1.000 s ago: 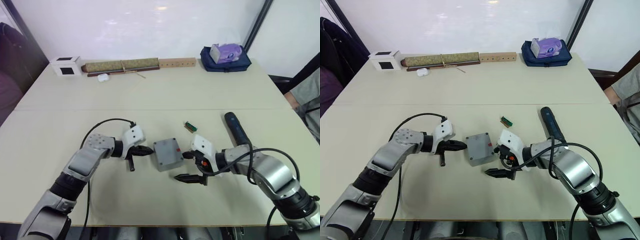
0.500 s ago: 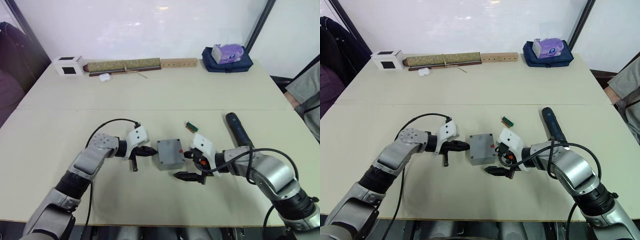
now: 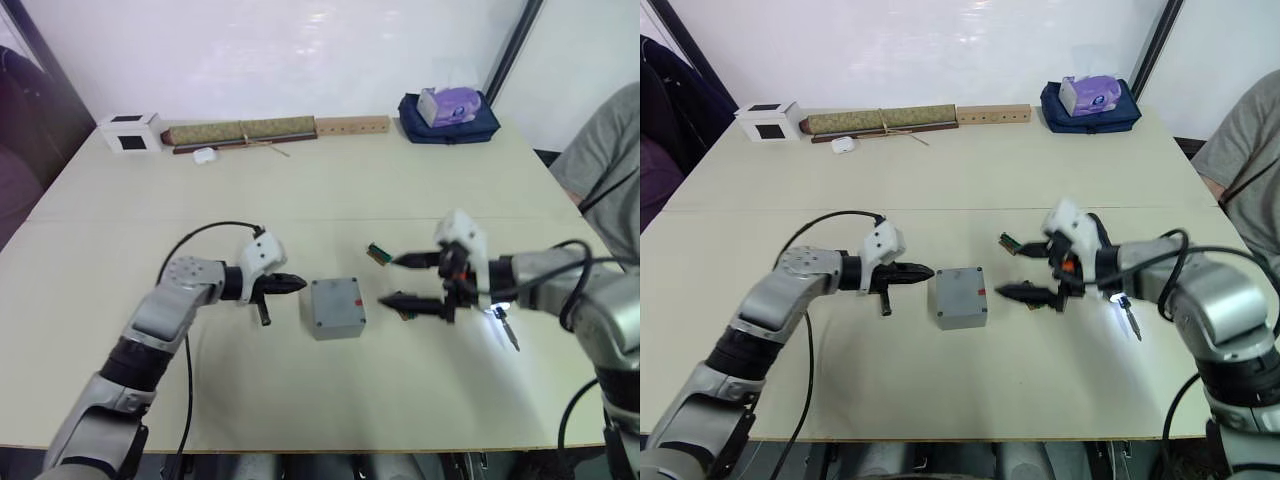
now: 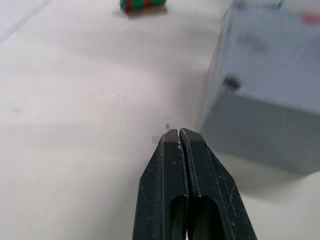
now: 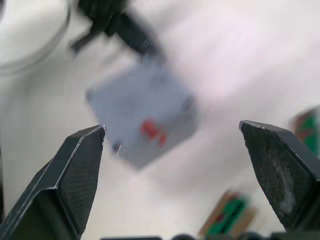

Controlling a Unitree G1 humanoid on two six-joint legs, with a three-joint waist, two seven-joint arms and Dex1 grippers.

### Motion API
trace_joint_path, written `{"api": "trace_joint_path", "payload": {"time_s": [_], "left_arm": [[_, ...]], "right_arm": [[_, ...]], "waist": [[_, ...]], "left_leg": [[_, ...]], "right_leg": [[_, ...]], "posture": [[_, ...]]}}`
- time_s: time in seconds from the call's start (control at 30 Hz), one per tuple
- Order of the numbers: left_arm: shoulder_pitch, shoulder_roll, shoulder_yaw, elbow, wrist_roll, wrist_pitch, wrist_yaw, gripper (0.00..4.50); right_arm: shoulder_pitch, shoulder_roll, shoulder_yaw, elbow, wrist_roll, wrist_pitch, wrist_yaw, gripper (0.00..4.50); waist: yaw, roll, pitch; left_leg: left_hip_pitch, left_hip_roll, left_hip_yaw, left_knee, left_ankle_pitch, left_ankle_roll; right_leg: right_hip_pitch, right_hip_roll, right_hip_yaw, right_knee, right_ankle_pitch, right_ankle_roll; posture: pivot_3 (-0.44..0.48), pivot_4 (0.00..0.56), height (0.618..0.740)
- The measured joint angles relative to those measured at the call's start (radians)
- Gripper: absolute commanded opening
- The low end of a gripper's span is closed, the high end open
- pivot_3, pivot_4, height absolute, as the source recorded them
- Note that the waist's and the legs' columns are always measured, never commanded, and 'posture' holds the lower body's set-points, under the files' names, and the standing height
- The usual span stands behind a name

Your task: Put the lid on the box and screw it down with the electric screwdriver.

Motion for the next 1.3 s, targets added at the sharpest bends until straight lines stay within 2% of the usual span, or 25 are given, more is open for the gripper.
{"api": "trace_joint_path", "payload": {"time_s": [0.17,0.23,0.37,0.5,0.63,0.77,1.1,1.2,1.3], "left_arm": [[-0.018,0.017,0.077,-0.047,-0.096,0.066,-0.020,0.00],[-0.037,0.019,0.101,-0.057,-0.135,0.107,-0.018,0.00],[-0.043,0.042,0.117,-0.136,-0.180,0.168,-0.005,0.00],[-0.032,0.042,0.116,-0.168,-0.200,0.192,0.023,0.00],[-0.017,0.046,0.116,-0.173,-0.202,0.207,0.044,0.00],[0.000,0.048,0.116,-0.181,-0.201,0.207,0.056,0.00],[0.008,0.063,0.113,-0.181,-0.197,0.186,0.054,0.00],[0.010,0.065,0.108,-0.181,-0.197,0.181,0.054,0.00],[0.020,0.067,0.097,-0.181,-0.196,0.180,0.053,0.00]], "right_arm": [[-0.072,0.092,0.043,0.224,-0.116,-0.141,-0.061,4.45],[-0.081,0.115,0.108,0.320,-0.195,-0.239,-0.067,4.45],[-0.114,0.221,0.185,0.565,-0.340,-0.442,-0.098,4.45],[-0.140,0.264,0.207,0.673,-0.398,-0.539,-0.100,4.45],[-0.184,0.285,0.203,0.730,-0.421,-0.592,-0.096,3.53],[-0.191,0.303,0.204,0.772,-0.440,-0.615,-0.092,1.92],[-0.191,0.324,0.205,0.775,-0.468,-0.625,-0.079,1.92],[-0.191,0.324,0.205,0.775,-0.469,-0.622,-0.073,1.14],[-0.191,0.324,0.205,0.775,-0.477,-0.619,-0.071,0.08]], "waist": [[0.006,0.000,0.000],[0.008,0.000,0.000],[0.001,0.000,0.000],[0.001,0.000,0.000],[0.000,0.000,0.000],[0.002,0.000,0.000],[0.000,0.000,0.000],[0.001,0.000,0.000],[0.001,0.000,0.000]], "left_leg": [[-0.001,-0.001,0.001,0.000,0.000,0.000],[-0.001,-0.001,0.001,0.000,0.000,0.000],[-0.001,-0.001,0.002,0.000,0.001,-0.001],[-0.001,-0.001,0.002,0.000,0.001,-0.003],[-0.001,-0.001,0.002,0.000,0.002,-0.003],[-0.001,-0.001,0.002,0.000,0.002,-0.003],[-0.001,-0.001,0.002,0.000,0.002,-0.003],[-0.001,-0.001,0.002,0.000,0.002,-0.003],[-0.001,-0.001,0.002,0.000,0.002,-0.003]], "right_leg": [[0.000,-0.001,0.000,0.000,0.000,0.000],[-0.001,-0.001,0.000,0.000,0.000,0.000],[-0.001,-0.001,0.001,0.000,0.000,0.000],[-0.002,-0.001,0.002,0.001,0.000,0.000],[-0.002,-0.001,0.002,0.001,0.000,0.000],[-0.002,-0.001,0.002,0.001,0.000,0.000],[-0.002,-0.001,0.002,0.001,0.000,0.000],[-0.002,-0.001,0.002,0.001,0.000,0.000],[-0.002,-0.001,0.002,0.001,0.000,0.000]], "posture": [[0.000,0.150,0.740],[0.000,0.150,0.740],[0.000,0.150,0.740],[0.000,0.150,0.740],[0.000,0.150,0.740],[0.000,0.150,0.740],[0.000,0.150,0.740],[0.000,0.150,0.740],[0.000,0.150,0.740]]}}
